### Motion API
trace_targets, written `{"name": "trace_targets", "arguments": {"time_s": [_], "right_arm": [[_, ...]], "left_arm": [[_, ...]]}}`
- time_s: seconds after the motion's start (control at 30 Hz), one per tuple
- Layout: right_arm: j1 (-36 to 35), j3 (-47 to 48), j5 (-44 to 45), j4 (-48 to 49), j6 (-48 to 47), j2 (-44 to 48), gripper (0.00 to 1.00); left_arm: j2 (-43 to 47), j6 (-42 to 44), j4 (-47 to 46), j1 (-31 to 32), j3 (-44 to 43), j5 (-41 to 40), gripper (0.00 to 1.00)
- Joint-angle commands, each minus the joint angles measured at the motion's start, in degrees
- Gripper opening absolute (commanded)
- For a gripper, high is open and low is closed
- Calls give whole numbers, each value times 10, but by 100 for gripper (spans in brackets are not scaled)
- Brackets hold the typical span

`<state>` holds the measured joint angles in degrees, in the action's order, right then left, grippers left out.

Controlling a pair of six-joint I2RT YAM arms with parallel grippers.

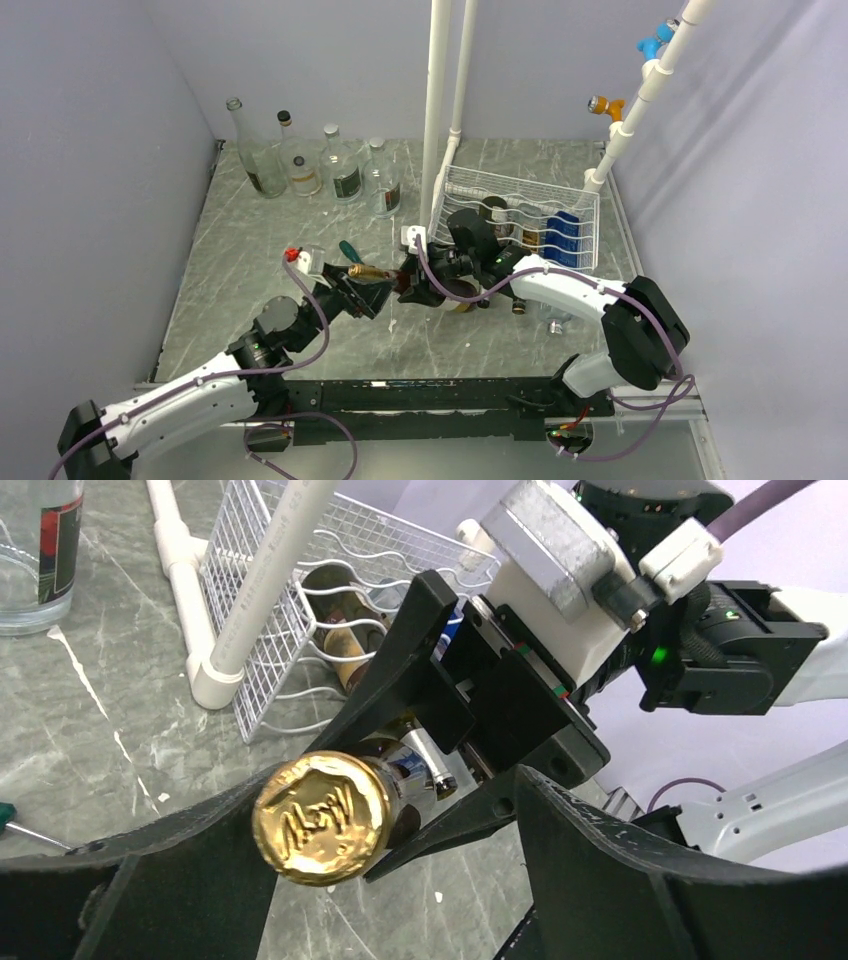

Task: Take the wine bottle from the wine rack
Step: Pick up the wine bottle from the wine rack.

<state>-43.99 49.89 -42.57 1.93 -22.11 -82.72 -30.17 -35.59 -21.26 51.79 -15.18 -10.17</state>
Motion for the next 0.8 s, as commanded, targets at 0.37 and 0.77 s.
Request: {"name": "trace_targets", "arguments": {"time_s": [0.37,0.77], "right_arm": [[8,14,-55,90,59,12,4],[7,14,-68,86,61,10,37]], "left_arm": [[-112,33,-168,68,-12,-149,54],[-104,52,-118,69,-49,-155,0]]}}
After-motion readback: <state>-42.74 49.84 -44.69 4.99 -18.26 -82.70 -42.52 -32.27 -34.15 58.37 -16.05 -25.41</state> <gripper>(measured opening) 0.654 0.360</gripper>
